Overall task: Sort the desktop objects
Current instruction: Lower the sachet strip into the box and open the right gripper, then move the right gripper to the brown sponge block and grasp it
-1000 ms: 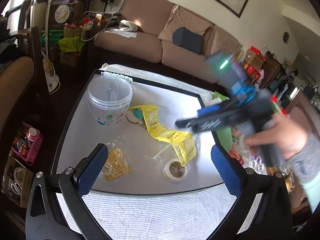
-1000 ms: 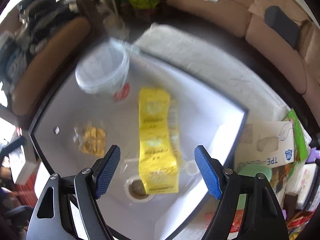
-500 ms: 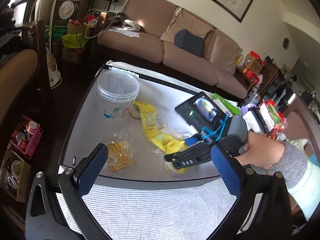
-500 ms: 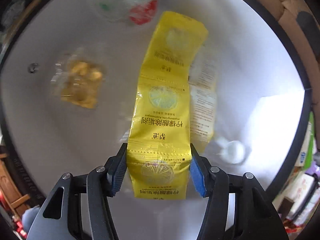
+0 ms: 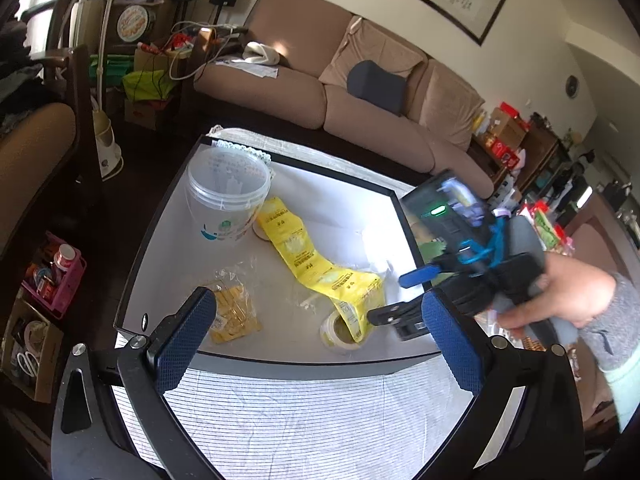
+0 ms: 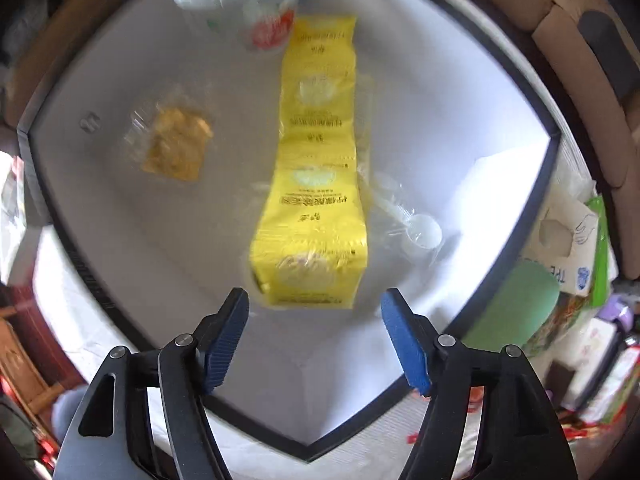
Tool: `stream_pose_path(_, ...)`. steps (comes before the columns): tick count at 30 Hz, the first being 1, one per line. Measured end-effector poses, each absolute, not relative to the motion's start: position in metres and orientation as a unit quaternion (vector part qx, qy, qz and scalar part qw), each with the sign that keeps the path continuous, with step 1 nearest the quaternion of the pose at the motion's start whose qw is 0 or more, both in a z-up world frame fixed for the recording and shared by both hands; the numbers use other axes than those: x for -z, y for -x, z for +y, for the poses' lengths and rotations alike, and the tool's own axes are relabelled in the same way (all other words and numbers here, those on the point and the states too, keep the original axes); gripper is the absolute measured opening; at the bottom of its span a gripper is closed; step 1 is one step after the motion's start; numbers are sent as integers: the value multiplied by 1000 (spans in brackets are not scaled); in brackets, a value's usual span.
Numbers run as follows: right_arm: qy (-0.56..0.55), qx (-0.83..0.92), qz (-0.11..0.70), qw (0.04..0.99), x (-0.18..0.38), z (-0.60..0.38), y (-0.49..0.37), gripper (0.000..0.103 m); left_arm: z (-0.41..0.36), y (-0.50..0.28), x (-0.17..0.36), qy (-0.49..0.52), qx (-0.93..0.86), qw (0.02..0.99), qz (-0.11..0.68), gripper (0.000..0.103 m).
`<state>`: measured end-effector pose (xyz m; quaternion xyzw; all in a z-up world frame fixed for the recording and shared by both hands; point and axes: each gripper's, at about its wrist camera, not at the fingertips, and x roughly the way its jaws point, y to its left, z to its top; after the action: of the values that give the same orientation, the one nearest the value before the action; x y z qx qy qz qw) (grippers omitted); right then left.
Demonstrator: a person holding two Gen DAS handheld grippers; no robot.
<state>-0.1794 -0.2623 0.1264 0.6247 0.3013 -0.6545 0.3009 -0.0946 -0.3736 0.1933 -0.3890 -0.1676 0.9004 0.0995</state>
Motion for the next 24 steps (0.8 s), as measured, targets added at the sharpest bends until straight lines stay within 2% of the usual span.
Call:
stream_pose_path(8, -553, 728, 251, 319, -186, -223, 159, 71, -340, 125, -186, 422, -893, 96, -122, 103)
stream_pose_path(12, -509, 757, 260, 318, -211, -182, 129, 71, -300, 163, -168, 463, -882, 83, -38, 103)
stream_pose_path(16, -487, 772, 259, 315, -219, -129, 104, 72, -259, 199, -138, 504, -858, 42, 87, 103)
stream_pose_path(24, -474, 805, 197, 297, -233, -28, 88, 75, -225, 242, -68, 562, -786, -45, 254, 103)
